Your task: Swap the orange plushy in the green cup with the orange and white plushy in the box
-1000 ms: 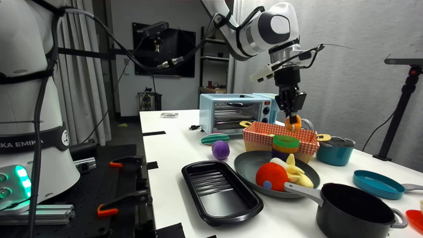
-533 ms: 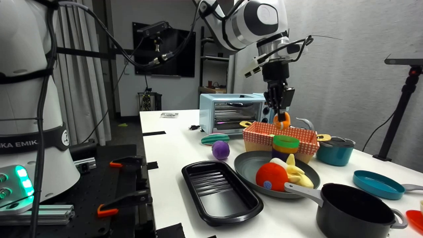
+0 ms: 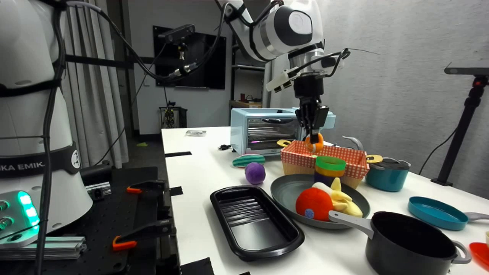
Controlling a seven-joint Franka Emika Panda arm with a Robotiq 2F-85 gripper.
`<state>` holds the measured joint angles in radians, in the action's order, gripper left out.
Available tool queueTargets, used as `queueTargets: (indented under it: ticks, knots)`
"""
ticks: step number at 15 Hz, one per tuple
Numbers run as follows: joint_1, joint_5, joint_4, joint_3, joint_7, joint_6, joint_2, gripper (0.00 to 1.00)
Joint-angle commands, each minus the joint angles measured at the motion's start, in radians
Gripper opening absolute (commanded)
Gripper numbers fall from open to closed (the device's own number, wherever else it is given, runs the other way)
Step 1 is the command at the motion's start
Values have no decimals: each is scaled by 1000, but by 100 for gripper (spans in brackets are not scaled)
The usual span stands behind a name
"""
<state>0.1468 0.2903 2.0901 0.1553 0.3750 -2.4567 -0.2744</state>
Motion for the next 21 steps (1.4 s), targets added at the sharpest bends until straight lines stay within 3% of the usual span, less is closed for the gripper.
queueTargets:
  ticks: [1, 18, 19, 21]
  knots:
    - [-23, 34, -4, -7, 27, -6, 1, 4]
    - [-31, 13, -148, -4, 14, 33, -118, 4]
    - [-32, 11, -154, -3, 12, 37, -126, 41]
    - [-33, 7, -165, -2, 8, 43, -137, 49]
